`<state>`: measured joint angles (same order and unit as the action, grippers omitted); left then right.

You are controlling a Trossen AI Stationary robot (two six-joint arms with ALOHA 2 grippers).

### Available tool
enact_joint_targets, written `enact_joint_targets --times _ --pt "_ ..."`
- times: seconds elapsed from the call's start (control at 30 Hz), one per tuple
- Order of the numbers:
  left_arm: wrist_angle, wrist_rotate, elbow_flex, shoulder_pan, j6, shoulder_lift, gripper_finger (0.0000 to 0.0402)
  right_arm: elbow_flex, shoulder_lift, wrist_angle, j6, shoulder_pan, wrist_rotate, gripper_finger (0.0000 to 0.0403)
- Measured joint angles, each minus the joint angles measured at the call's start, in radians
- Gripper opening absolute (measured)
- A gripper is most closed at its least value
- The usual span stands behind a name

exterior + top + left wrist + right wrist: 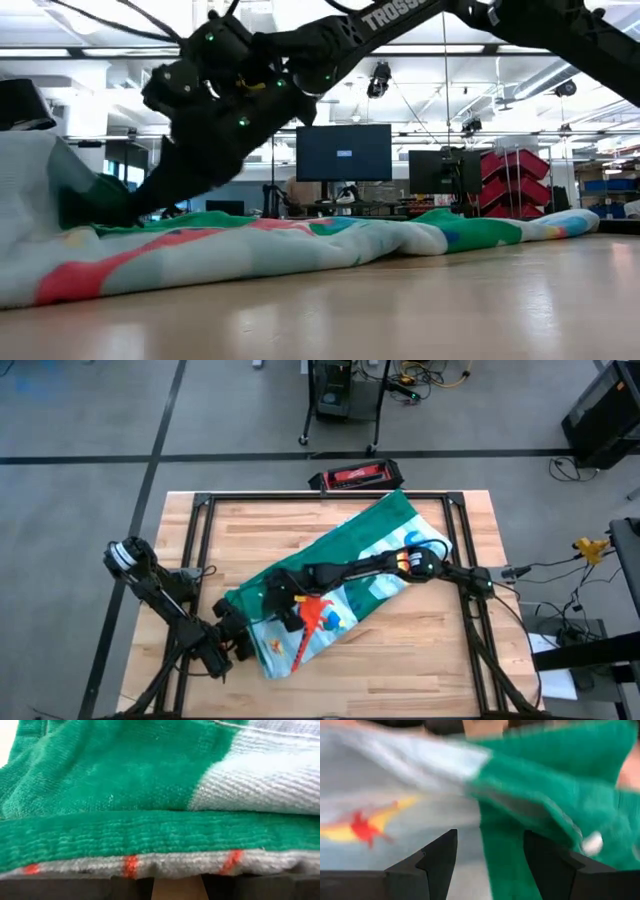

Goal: Roll towel
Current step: Roll the multi-color dinosaur print towel

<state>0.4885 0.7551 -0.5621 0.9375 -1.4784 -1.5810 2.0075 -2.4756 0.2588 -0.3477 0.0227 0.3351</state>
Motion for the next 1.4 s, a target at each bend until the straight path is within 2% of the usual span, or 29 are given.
enact_joint_targets --times 0.3,0.43,0.53,0.67,0.73,0.87,1.1,1.3,1.4 --pt "-0.001 -0.002 0.0 0.001 0.003 0.0 0.0119 0.018 0.033 0.062 -0.055 -0.008 -0.034 0.0199" --pt "-0.002 -0.002 0.0 0.001 0.004 0.001 0.0119 0.02 0.078 0.063 -0.082 -0.011 -0.055 0.0177" --pt "-0.002 -0.002 0.0 0.001 0.006 0.001 0.0119 0.018 0.078 0.061 -0.081 -0.021 -0.056 0.013" --pt "-0.002 -0.002 0.0 0.002 0.005 0.001 0.0119 0.002 0.058 0.053 -0.05 -0.027 -0.058 0.0038" --pt "-0.004 -0.001 0.0 0.002 0.005 0.001 0.0119 0.0 0.047 0.029 -0.047 -0.026 -0.044 0.001" --pt "-0.01 0.002 0.0 0.002 0.005 0.001 0.0119 -0.003 -0.012 -0.075 -0.012 -0.024 -0.041 0.0014" --pt "-0.019 0.003 0.0 0.002 0.005 0.001 0.0119 -0.002 -0.079 -0.323 -0.005 -0.026 -0.128 0.0003" --pt "-0.019 0.004 0.0 0.002 0.004 0.001 0.0119 0.006 -0.145 -0.533 0.023 -0.031 -0.127 0.0001" --pt "-0.022 0.007 0.0 0.002 0.004 0.001 0.0119 0.04 -0.193 -0.581 0.031 -0.031 -0.127 0.0"
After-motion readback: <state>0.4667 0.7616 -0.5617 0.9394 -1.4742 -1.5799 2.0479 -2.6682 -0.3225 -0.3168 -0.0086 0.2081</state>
